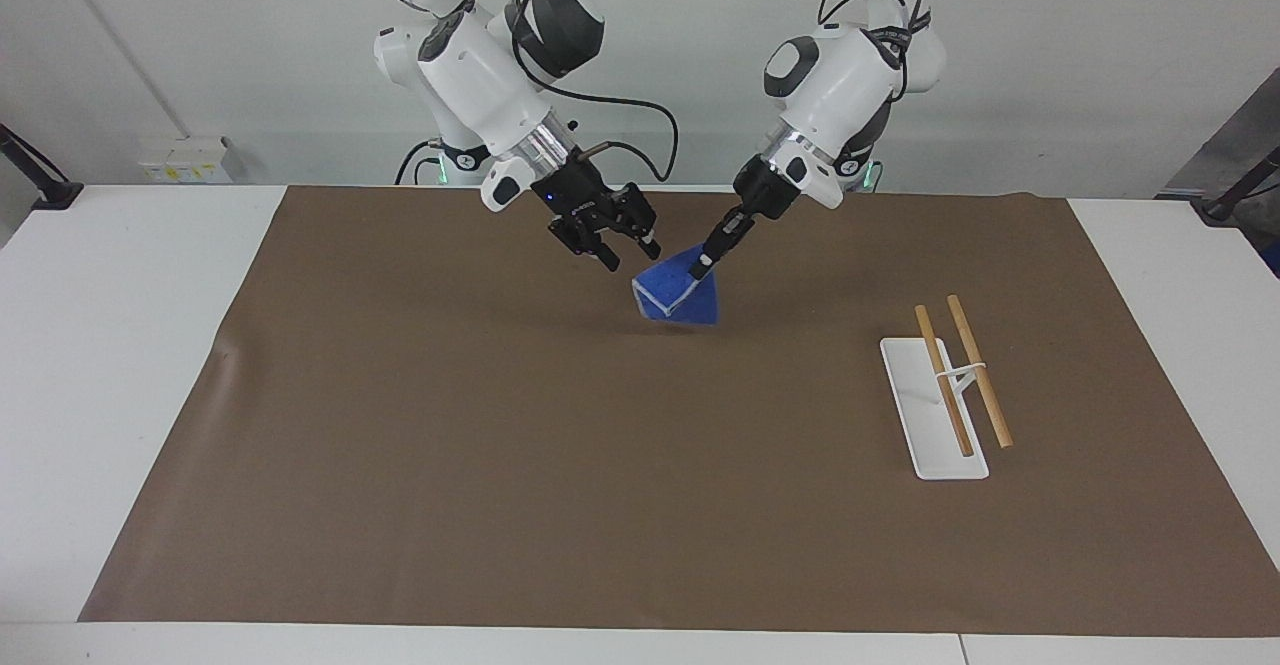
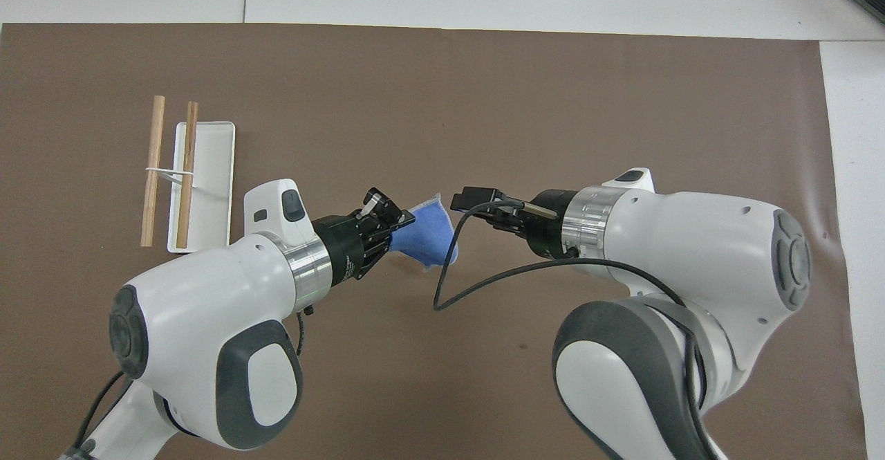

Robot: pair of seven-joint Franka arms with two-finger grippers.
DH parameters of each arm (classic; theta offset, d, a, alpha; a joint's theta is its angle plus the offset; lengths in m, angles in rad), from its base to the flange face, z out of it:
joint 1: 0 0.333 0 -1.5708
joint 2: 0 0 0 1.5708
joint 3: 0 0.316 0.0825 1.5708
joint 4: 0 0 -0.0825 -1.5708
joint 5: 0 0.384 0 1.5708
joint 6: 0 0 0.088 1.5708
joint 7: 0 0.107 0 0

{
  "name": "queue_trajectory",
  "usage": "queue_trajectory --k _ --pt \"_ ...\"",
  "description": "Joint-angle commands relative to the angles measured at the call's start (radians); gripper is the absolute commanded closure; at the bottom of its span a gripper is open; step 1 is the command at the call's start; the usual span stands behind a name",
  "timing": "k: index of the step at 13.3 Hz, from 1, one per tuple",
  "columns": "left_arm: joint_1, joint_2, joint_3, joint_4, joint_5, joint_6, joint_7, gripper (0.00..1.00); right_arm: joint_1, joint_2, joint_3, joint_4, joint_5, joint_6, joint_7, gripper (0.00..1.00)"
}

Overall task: Right arm passes towel to left arm to hang
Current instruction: 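Carry the towel with the left gripper while the right gripper withdraws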

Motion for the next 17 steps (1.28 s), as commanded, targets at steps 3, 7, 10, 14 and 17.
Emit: queue_trajectory --k 3,7,10,14,17 --pt "0.126 -0.002 0.005 0.003 -0.016 -0.021 0.034 1.0 -0.056 -0.052 0.003 -0.008 -0.177 -0.11 -0.018 0.0" --pt "0.275 -0.002 0.005 -0.006 -0.014 -0.024 0.035 1.0 -0.115 -0.096 0.0 0.029 -0.319 -0.294 -0.046 0.0" --pt "0.365 0.0 0.005 -0.009 -0.01 -0.024 0.07 1.0 -0.153 -0.09 -0.001 0.103 -0.378 -0.406 -0.046 0.0" --pt "0.467 0.0 0.005 -0.015 -0.01 -0.024 0.121 1.0 -0.207 -0.038 0.0 0.211 -0.462 -0.463 -0.046 0.0" --pt "0.543 -0.002 0.007 -0.025 -0.01 -0.024 0.124 1.0 -0.219 0.011 -0.001 0.328 -0.569 -0.556 -0.046 0.0"
